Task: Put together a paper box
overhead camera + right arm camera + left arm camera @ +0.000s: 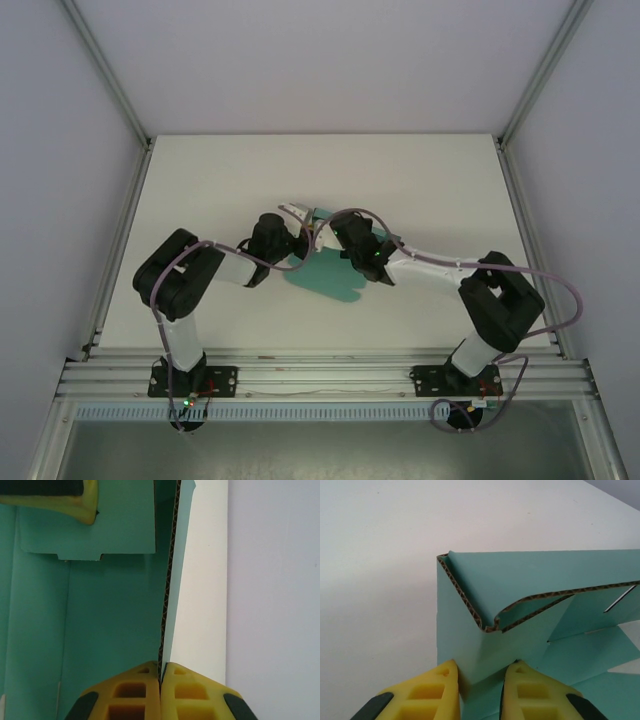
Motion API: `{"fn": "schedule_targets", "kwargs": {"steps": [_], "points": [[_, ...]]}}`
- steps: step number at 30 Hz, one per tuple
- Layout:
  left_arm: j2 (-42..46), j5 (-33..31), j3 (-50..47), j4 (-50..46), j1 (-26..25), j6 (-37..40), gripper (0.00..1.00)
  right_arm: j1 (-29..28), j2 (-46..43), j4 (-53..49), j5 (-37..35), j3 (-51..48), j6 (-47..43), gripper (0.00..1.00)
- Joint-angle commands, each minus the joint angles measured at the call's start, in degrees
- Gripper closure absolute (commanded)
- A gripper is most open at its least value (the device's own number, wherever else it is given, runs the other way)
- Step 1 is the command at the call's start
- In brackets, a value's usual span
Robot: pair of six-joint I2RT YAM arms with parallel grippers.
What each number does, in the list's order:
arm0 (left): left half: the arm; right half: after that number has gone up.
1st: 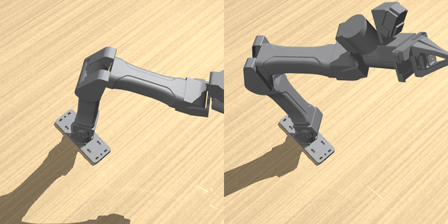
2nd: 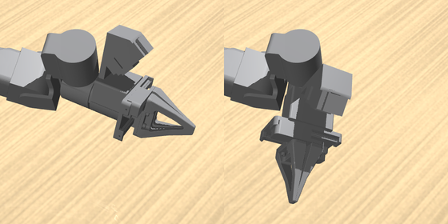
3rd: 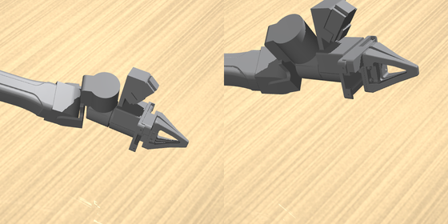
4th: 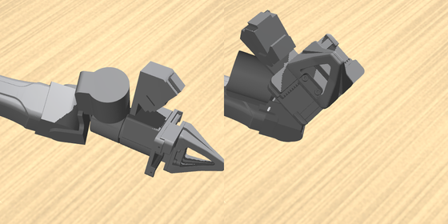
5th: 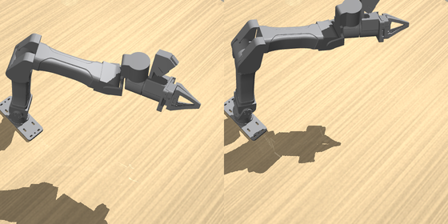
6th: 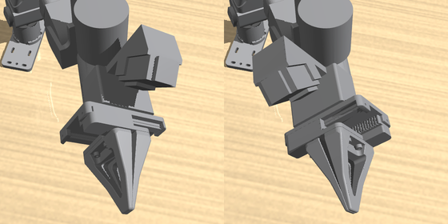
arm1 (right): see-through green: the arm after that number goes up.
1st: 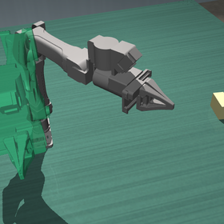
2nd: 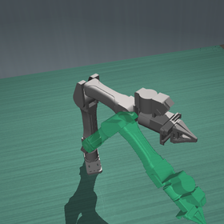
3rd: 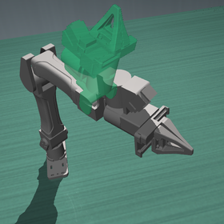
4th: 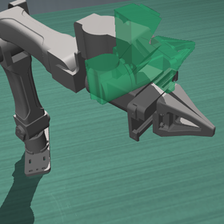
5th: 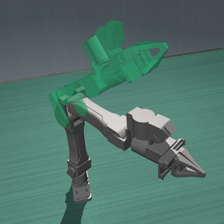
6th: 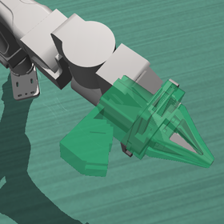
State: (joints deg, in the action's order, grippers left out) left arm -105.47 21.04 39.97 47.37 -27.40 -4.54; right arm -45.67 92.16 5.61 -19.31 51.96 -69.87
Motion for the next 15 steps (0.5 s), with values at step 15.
{"fn": "schedule_targets", "kwargs": {"steps": [15], "points": [[-0.32, -17.29, -2.61, 12.14, -6.14, -3.36, 0.62, -2.95, 2.19, -3.91, 6.05, -1.76, 2.38, 1.00]]}}
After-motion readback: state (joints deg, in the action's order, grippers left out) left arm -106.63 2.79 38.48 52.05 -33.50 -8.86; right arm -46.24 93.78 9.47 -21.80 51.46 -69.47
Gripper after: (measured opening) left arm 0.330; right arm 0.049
